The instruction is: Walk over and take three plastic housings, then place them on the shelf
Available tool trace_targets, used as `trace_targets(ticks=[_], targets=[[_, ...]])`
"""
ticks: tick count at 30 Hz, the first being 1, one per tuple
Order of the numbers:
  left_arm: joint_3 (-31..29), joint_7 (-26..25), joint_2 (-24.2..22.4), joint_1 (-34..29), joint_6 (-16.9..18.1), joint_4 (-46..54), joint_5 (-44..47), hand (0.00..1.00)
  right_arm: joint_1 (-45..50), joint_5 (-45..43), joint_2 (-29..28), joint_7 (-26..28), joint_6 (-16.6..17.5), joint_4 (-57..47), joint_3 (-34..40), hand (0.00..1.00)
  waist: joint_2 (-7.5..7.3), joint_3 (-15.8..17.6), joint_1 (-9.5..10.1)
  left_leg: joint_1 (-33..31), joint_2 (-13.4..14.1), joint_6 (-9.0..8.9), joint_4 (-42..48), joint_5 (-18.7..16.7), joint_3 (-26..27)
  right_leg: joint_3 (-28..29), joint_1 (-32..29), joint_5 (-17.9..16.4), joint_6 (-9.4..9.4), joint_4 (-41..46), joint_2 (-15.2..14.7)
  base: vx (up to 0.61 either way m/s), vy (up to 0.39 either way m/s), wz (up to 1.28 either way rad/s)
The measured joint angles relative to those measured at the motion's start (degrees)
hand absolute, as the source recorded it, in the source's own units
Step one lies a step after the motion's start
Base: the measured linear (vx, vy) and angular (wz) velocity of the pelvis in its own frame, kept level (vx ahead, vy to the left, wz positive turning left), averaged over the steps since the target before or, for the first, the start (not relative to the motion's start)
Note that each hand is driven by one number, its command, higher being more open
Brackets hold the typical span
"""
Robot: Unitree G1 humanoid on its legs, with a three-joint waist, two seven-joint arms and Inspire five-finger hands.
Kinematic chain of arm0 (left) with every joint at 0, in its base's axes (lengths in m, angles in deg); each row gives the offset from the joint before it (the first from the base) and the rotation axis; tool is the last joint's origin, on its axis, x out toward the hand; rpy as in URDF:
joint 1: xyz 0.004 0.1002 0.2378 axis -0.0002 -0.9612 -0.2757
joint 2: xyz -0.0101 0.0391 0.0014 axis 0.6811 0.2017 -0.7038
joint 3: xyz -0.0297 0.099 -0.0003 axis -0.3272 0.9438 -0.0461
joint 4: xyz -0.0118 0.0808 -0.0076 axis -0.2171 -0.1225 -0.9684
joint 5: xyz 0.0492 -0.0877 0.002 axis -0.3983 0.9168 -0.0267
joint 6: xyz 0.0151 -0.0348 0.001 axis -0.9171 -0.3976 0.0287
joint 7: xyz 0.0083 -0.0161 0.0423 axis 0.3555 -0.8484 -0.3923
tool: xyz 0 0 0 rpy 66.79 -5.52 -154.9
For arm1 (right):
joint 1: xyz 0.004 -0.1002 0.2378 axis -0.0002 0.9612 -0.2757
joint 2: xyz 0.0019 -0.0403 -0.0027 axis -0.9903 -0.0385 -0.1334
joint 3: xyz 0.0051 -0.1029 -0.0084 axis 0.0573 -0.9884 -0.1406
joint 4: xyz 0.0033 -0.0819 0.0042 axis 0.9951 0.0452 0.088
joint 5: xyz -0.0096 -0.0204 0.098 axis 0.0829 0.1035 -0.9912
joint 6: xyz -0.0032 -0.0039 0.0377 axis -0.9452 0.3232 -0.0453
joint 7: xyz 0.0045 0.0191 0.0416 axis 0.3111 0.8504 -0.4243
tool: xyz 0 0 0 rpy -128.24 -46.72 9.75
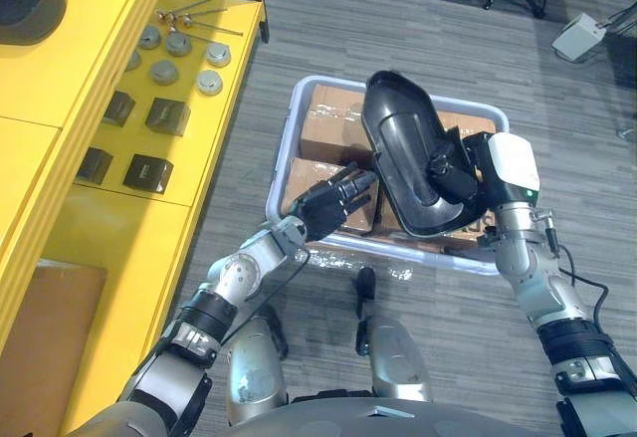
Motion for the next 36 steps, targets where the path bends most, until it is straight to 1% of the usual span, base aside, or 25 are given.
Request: trace_targets(ticks=[2,6,8,11,14,18,19,23,25,26,27,29,30,31,32,35,36], targets=[[1.1,0.1,0.0,0.1,0.0,0.0,-0.4,1.00,-0.1,1.3,0.0,1.0,0.0,0.0,-1.1,0.00,0.03,-0.8,-0.12,0.0,0.0,0.00,-0.2,0.0,0.0,0.0,0.0,0.0,0.01,-0.2,0.0,0.00,0.000,0.00],[2.7,0.5,0.0,1.4,0.1,0.3,-1.9,1.00,-0.8,1.4,0.0,2.1,0.2,0.0,-3.8,0.00,0.24,-1.0,-0.13,0.0,-0.1,0.01,-0.3,0.0,-0.2,0.0,0.0,0.0,0.01,-0.2,0.0,0.00,0.000,0.00],[3.5,0.5,0.1,1.7,0.1,0.8,-1.9,1.00,-1.1,3.1,0.0,2.4,0.2,0.0,-5.0,0.00,0.38,-1.0,-0.14,0.0,-0.2,0.05,-0.4,0.1,-0.3,0.0,0.0,0.0,0.02,-0.2,-0.1,0.00,0.000,0.00],[4.9,0.2,1.7,2.0,0.2,1.2,-2.0,1.00,-1.7,3.5,0.0,3.3,0.2,0.2,-5.7,0.00,0.78,-1.3,-0.30,0.1,-0.4,0.13,-0.7,0.2,-0.2,-0.1,0.0,0.1,0.04,-0.2,-0.3,0.00,0.000,0.00],[5.5,-0.5,2.2,2.2,0.2,1.4,-2.0,1.00,-2.4,3.5,0.0,3.2,0.2,1.1,-6.6,0.00,0.87,-1.3,-0.28,0.2,-0.6,0.08,-1.1,0.5,-0.3,-0.2,0.0,0.1,0.03,-0.2,-0.3,0.00,0.000,0.00],[6.8,-3.9,2.4,2.5,0.3,2.6,-2.8,1.00,-2.9,3.4,0.0,1.8,0.2,2.5,-7.8,0.00,0.94,-1.4,-0.24,0.2,-0.7,0.05,-1.4,0.7,-0.5,-0.4,0.0,0.1,0.02,-0.3,-0.4,-0.01,-0.001,0.01],[7.3,-6.2,2.4,2.8,0.3,3.2,-4.0,0.00,-2.9,3.4,-0.1,1.6,0.2,2.6,-8.1,0.00,0.95,-1.4,-0.25,0.2,-0.8,0.06,-1.5,0.9,-0.6,-0.5,0.0,0.1,0.02,-0.3,-0.5,-0.02,-0.008,0.06],[8.8,-11.7,2.3,2.8,0.2,3.7,-4.5,0.00,-2.9,3.4,-0.9,1.0,0.3,2.6,-10.0,0.00,1.03,-1.5,-0.23,0.2,-1.0,0.02,-2.3,1.5,-1.0,-0.9,0.2,0.1,-0.01,-0.6,-0.5,-0.02,-0.015,0.06],[8.9,-13.1,1.9,2.8,0.3,3.7,-6.4,0.00,-2.4,3.4,-1.9,1.0,0.3,2.3,-10.0,0.00,1.03,-1.5,-0.17,0.4,-1.1,-0.06,-2.7,1.7,-1.3,-1.2,0.7,0.1,-0.03,-0.8,-0.5,-0.02,-0.020,0.10],[8.8,-14.7,1.4,2.5,0.7,3.7,-6.5,0.00,-1.4,3.4,-3.3,0.8,0.3,1.6,-9.9,0.00,1.00,-1.7,-0.18,0.7,-1.2,-0.15,-3.0,1.9,-1.6,-1.6,1.3,0.2,-0.05,-1.3,-0.4,-0.01,-0.019,0.12],[8.8,-15.2,1.2,2.2,1.2,3.7,-6.4,0.00,-0.7,3.4,-3.9,0.7,0.2,1.1,-9.8,0.00,1.06,-2.1,-0.10,0.7,-1.2,-0.18,-3.0,1.9,-1.6,-1.6,1.3,0.2,-0.05,-1.4,-0.4,-0.01,-0.019,0.07],[8.6,-17.2,-0.2,1.7,3.1,3.7,-6.5,0.00,1.1,3.4,-5.5,0.3,-0.3,0.0,-8.8,0.00,1.28,-2.9,0.50,1.8,-1.3,-0.21,-3.5,1.9,-1.6,-1.7,2.3,0.2,-0.06,-1.8,-0.4,0.00,0.000,0.00],[8.5,-18.2,-0.8,1.7,3.3,3.5,-6.4,0.00,1.5,3.4,-5.7,-0.3,-0.3,-0.7,-8.6,0.00,1.26,-3.0,0.67,2.3,-1.3,-0.21,-3.7,1.9,-1.5,-1.7,2.8,0.2,-0.06,-2.0,-0.4,0.00,0.000,0.00],[7.9,-19.7,-2.1,0.7,4.2,2.9,-6.4,0.00,2.9,3.4,-6.5,-1.3,-0.3,-2.9,-8.5,0.00,1.21,-4.1,0.76,2.5,-1.4,-0.22,-4.1,1.9,-1.3,-1.6,3.1,0.2,0.01,-2.6,-0.4,0.00,0.000,0.00],[7.0,-20.3,-3.5,-0.8,5.3,2.8,-6.2,0.00,4.2,3.5,-7.5,-2.2,-0.4,-5.0,-8.4,0.00,1.15,-5.3,0.67,2.8,-1.3,-0.27,-4.4,1.9,-1.2,-1.6,3.1,0.2,-0.06,-2.6,-0.3,0.01,-0.012,-0.04],[6.7,-20.3,-4.9,-1.7,6.5,2.8,-6.4,0.00,5.3,3.5,-8.1,-3.1,-0.5,-6.1,-7.8,0.00,0.70,-5.8,1.27,4.4,-1.4,-0.68,-5.6,2.2,-0.8,-1.5,4.1,0.1,-0.18,-2.7,-0.3,0.01,-0.019,-0.04],[6.9,-20.5,-5.1,-2.0,6.9,2.4,-6.5,0.00,6.1,3.5,-8.8,-3.1,-0.9,-6.2,-7.9,0.00,0.25,-6.7,1.29,4.9,-1.4,-0.82,-6.4,2.4,-0.6,-1.3,4.2,-0.1,-0.31,-2.7,-0.3,0.00,-0.026,-0.06]])
